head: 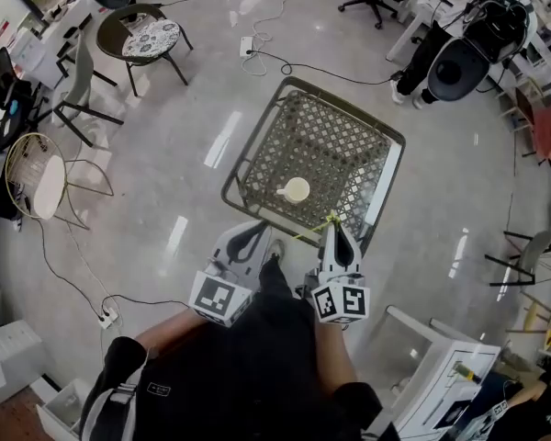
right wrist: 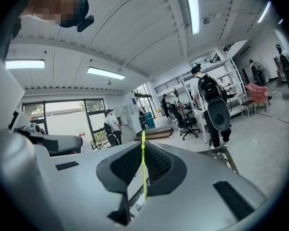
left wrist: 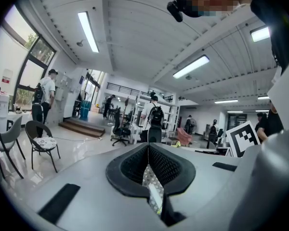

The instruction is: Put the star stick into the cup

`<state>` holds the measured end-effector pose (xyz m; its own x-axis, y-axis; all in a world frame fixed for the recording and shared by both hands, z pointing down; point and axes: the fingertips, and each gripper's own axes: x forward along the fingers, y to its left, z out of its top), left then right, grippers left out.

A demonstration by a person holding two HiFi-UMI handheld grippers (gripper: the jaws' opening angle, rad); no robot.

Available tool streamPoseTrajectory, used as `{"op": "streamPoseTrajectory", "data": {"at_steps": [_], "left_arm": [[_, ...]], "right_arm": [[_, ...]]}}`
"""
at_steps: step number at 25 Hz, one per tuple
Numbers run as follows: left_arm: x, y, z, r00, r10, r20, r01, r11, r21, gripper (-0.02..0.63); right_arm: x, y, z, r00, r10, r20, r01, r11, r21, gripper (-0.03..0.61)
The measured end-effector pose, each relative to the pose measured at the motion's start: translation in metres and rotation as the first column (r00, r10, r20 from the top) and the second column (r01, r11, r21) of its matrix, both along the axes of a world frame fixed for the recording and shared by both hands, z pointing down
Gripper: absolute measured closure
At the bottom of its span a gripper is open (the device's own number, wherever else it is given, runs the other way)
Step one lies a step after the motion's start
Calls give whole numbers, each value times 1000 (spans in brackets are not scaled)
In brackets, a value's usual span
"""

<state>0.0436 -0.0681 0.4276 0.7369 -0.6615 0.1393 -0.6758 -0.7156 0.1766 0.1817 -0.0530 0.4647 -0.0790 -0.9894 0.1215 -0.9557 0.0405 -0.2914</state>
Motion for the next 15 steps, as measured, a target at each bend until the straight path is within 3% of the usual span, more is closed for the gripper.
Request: {"op": "streamPoseTrajectory", "data": {"at_steps": [5,9,15], "left_arm": [[16,-26,6,1000,-28,3,28,999,-26,595],[31,-39,20,999,-25,48,27,999,-42,595],[48,-66,16,994,-101,45,103,993,-58,595]], "right_arm": [[13,-32,14,1000,-24,8,24,999,-25,558],[25,-52,23,999,-53,15,53,998,-44,558],[39,-79,24,995,-96,34,98,994,-39,558]]}}
